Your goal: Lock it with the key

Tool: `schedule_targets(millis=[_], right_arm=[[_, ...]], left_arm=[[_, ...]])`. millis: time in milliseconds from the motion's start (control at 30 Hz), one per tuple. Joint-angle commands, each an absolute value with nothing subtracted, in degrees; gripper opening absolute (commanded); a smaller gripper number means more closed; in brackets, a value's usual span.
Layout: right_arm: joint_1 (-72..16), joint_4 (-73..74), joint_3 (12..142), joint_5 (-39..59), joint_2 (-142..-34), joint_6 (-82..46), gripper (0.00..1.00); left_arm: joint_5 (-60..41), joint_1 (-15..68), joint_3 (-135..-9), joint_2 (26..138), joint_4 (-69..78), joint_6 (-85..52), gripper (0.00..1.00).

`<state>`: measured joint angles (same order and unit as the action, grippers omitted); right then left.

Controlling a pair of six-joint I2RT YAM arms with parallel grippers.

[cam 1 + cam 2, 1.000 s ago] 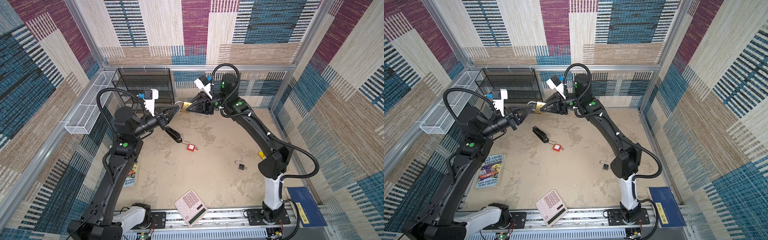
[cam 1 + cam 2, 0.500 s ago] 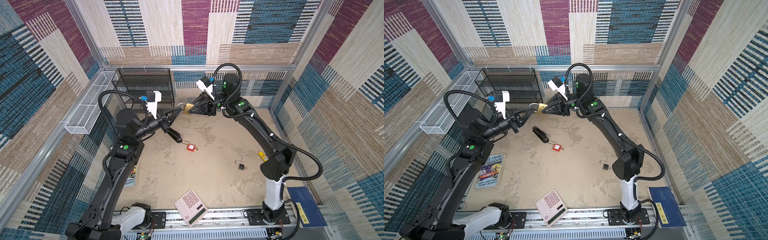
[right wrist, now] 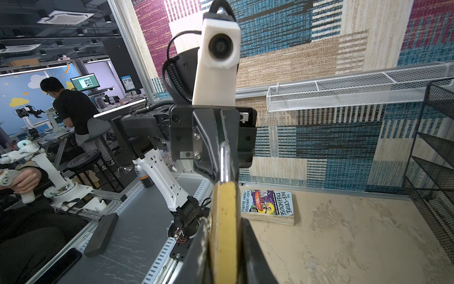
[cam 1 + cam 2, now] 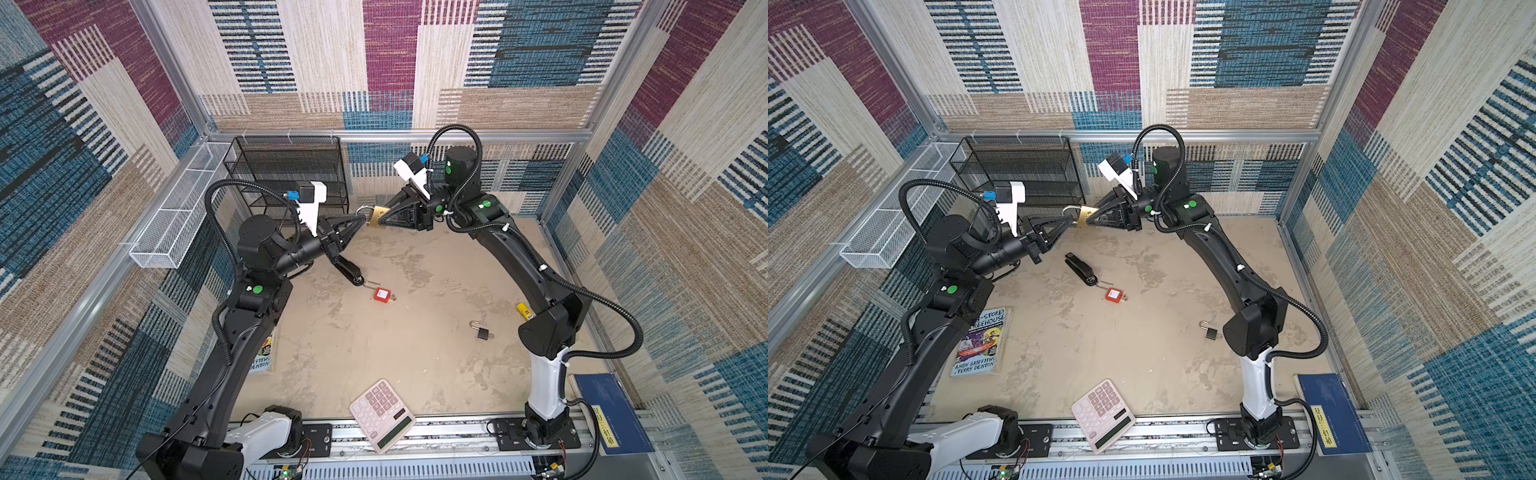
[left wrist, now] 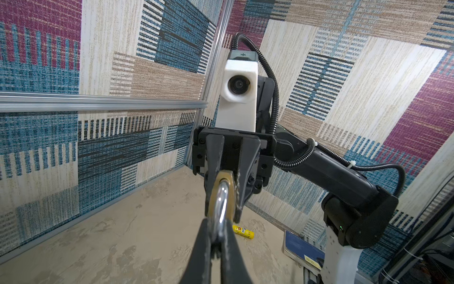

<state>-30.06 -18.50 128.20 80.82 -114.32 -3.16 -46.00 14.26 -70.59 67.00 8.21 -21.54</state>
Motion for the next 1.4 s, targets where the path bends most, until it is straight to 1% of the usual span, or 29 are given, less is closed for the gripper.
schedule_targets(millis=[0, 200, 300, 367, 533, 567, 600, 633, 667, 700, 733, 800, 967, 1100, 1200, 1233, 1367], right_arm=[[-31.5, -13.3, 129.6, 79.3, -114.0, -3.4, 0.0], [-31.9, -13.2, 129.3, 79.7, -113.5, -3.2, 0.0], [-31.6, -14.1, 128.4, 80.3, -113.0, -2.4, 0.0], [-30.3, -14.4, 126.3, 80.4, -112.1, -2.2, 0.0], [-26.4, -11.5, 118.8, 80.7, -107.6, -2.3, 0.0], [-26.1, -12.2, 118.6, 81.1, -107.4, -1.7, 0.0], [-26.0, -13.6, 118.8, 81.1, -107.4, -0.8, 0.0], [-26.0, -14.8, 118.9, 80.8, -107.4, -0.1, 0.0], [-26.0, -16.0, 118.7, 80.2, -107.4, 0.9, 0.0], [-26.0, -16.7, 118.3, 79.5, -107.2, 1.7, 0.0], [-26.0, -17.1, 117.9, 79.0, -107.1, 2.1, 0.0], [-26.0, -17.1, 116.9, 78.0, -106.8, 2.3, 0.0], [-25.9, -19.5, 116.5, 74.9, -106.4, 4.7, 0.0], [-26.0, -22.6, 116.7, 74.4, -106.2, 7.0, 0.0], [-25.9, -25.2, 116.5, 74.8, -106.0, 9.1, 0.0], [-26.0, -26.0, 116.4, 74.8, -105.9, 9.8, 0.0], [-26.0, -26.2, 115.0, 76.3, -105.0, 10.3, 0.0]], left_arm=[[-52.6, 15.9, -68.7, 68.5, -1.9, -20.0, 0.0], [-53.3, 17.4, -69.6, 70.8, -1.9, -19.7, 0.0], [-53.3, 17.4, -69.1, 71.0, 1.0, -21.2, 0.0], [-51.9, 16.5, -69.1, 70.3, 1.4, -21.1, 0.0], [-54.7, 13.0, -68.7, 68.9, 6.6, -25.2, 0.0], [-54.9, 12.7, -69.1, 69.0, 6.9, -25.7, 0.12], [-55.3, 12.5, -69.4, 69.0, 7.4, -26.0, 0.3], [-55.5, 12.4, -69.7, 69.1, 7.7, -26.0, 0.44], [-55.1, 12.4, -69.8, 69.2, 8.1, -25.9, 0.52], [-55.0, 12.4, -69.8, 69.0, 8.6, -26.1, 0.56], [-55.0, 12.4, -69.8, 69.1, 9.1, -26.1, 0.6], [-54.6, 12.4, -69.8, 68.9, 9.8, -26.2, 0.64], [-54.4, 12.4, -69.6, 68.9, 13.4, -27.0, 0.65], [-54.5, 12.6, -70.6, 69.4, 13.3, -25.4, 0.61], [-56.4, 12.7, -72.0, 70.7, 13.1, -25.4, 0.56], [-57.4, 12.8, -72.7, 71.3, 12.8, -25.6, 0.52], [-58.0, 13.3, -73.9, 72.8, 10.9, -23.9, 0.45]])
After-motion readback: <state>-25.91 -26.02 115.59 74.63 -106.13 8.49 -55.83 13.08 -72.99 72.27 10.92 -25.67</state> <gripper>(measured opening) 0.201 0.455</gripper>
